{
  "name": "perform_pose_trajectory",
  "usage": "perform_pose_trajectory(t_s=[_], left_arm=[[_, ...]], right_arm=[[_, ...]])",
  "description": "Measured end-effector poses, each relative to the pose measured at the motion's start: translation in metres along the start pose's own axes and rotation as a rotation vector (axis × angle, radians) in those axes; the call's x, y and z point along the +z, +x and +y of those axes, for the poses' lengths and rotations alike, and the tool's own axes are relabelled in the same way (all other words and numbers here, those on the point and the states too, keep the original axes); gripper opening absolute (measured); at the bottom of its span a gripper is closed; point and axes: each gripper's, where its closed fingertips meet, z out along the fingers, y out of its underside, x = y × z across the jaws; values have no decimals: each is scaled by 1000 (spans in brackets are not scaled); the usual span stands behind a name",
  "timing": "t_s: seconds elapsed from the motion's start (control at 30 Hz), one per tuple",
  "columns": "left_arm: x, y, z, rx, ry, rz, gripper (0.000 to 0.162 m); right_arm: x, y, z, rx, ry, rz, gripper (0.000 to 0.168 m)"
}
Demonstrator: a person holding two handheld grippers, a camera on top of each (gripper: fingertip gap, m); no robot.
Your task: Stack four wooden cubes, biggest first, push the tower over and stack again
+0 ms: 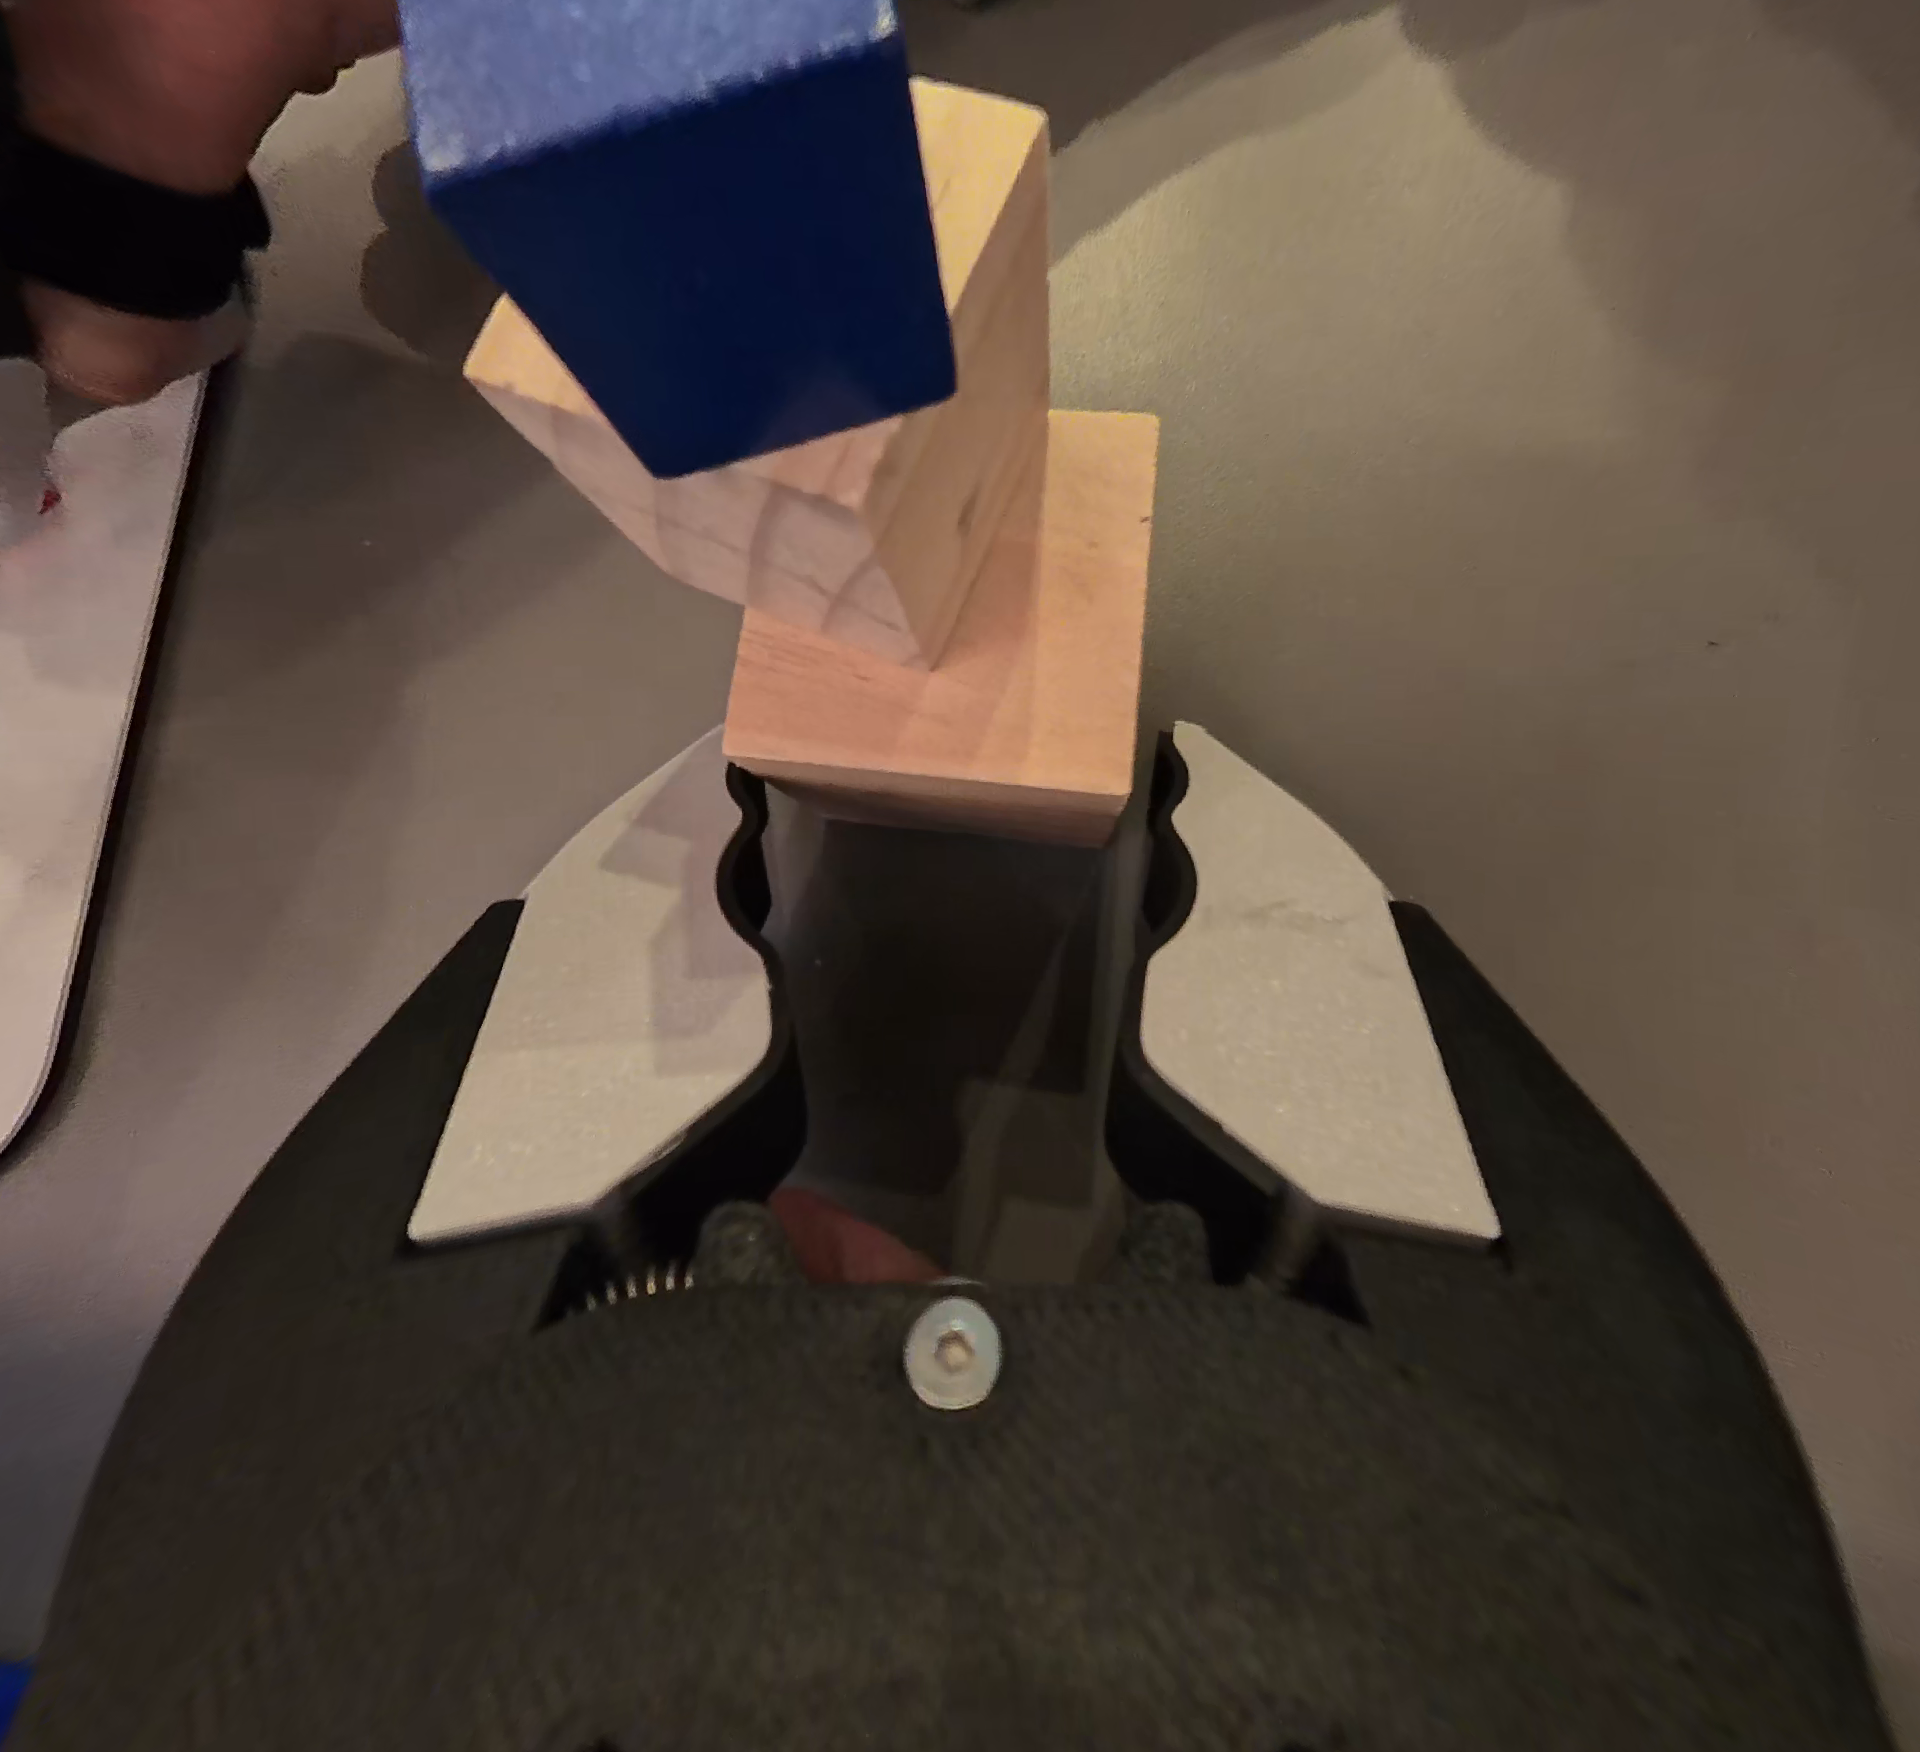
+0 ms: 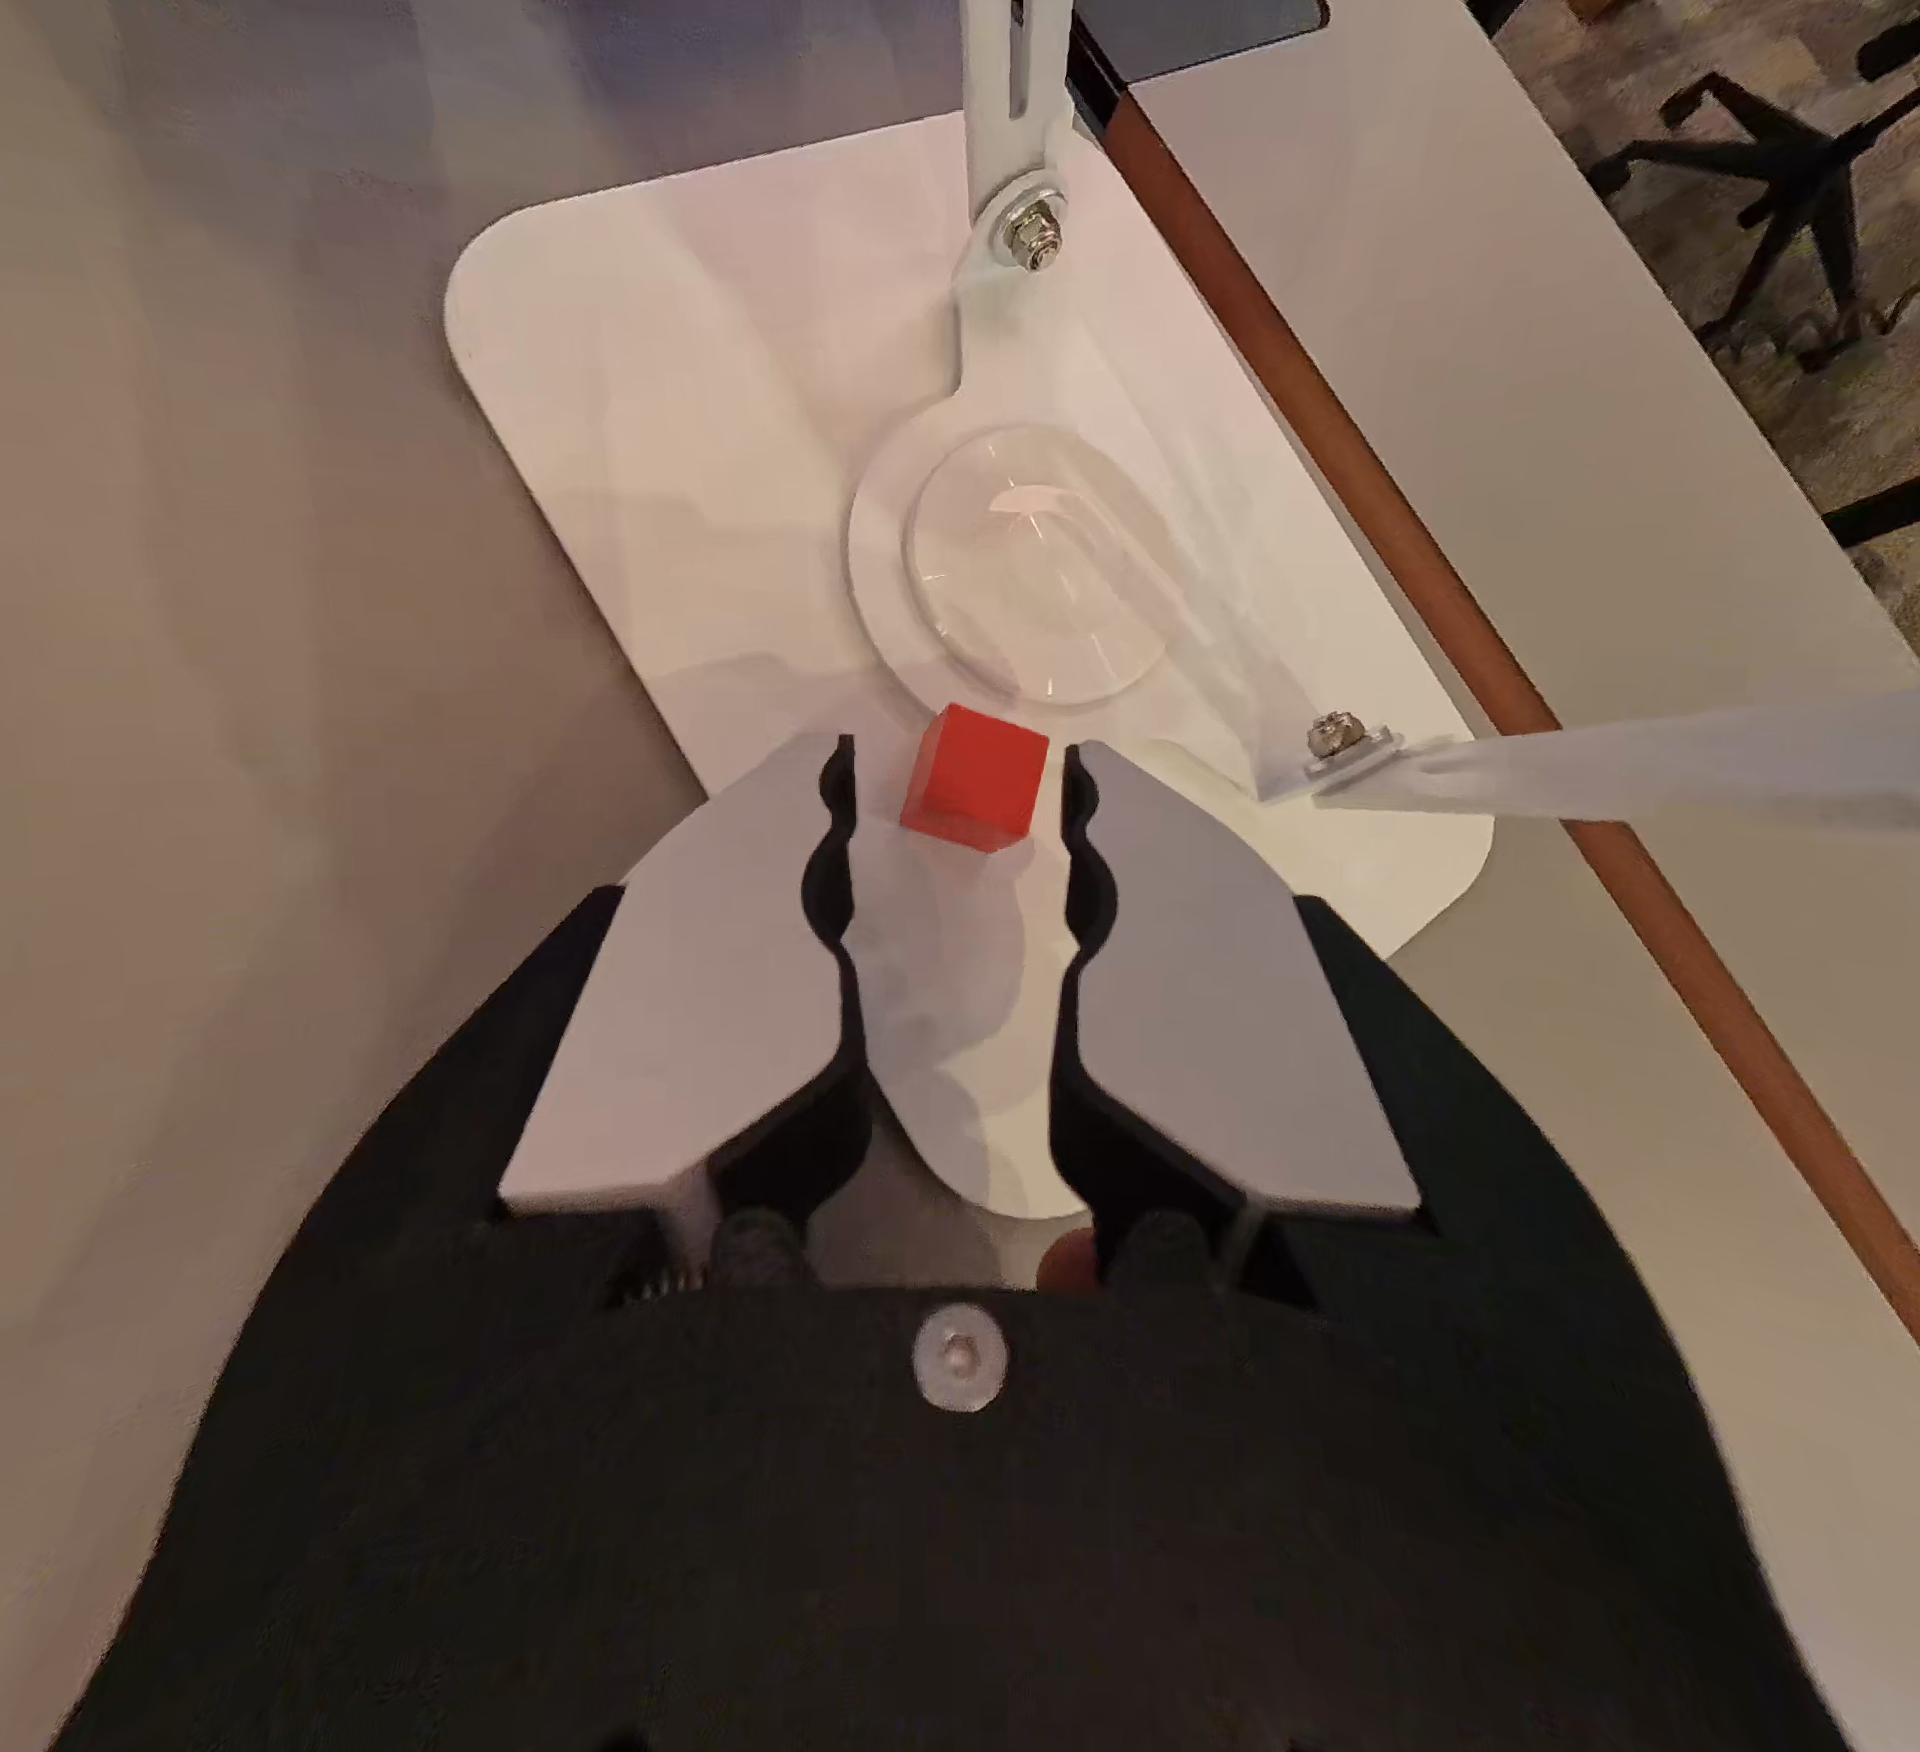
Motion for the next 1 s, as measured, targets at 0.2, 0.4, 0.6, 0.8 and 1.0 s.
perform_pose_trajectory(t_s=[0.2, 0.4, 0.6, 0.8, 1.0], left_arm=[[0, 0, 0, 4, 1, 0, 70], [-1, 1, 0, 9, 3, -1, 70], [-1, 1, 0, 9, 3, 1, 70], [-1, 1, 0, 9, 3, -3, 70], [-1, 1, 1, 9, 3, -3, 70]], right_arm=[[-6, -13, -7, -17, 24, -71, 21], [-81, -60, -54, -158, 227, -301, 21], [-175, -125, -85, -296, 354, -626, 21], [-179, -156, -73, -383, 242, -687, 21], [-168, -162, -62, -401, 175, -695, 21]])
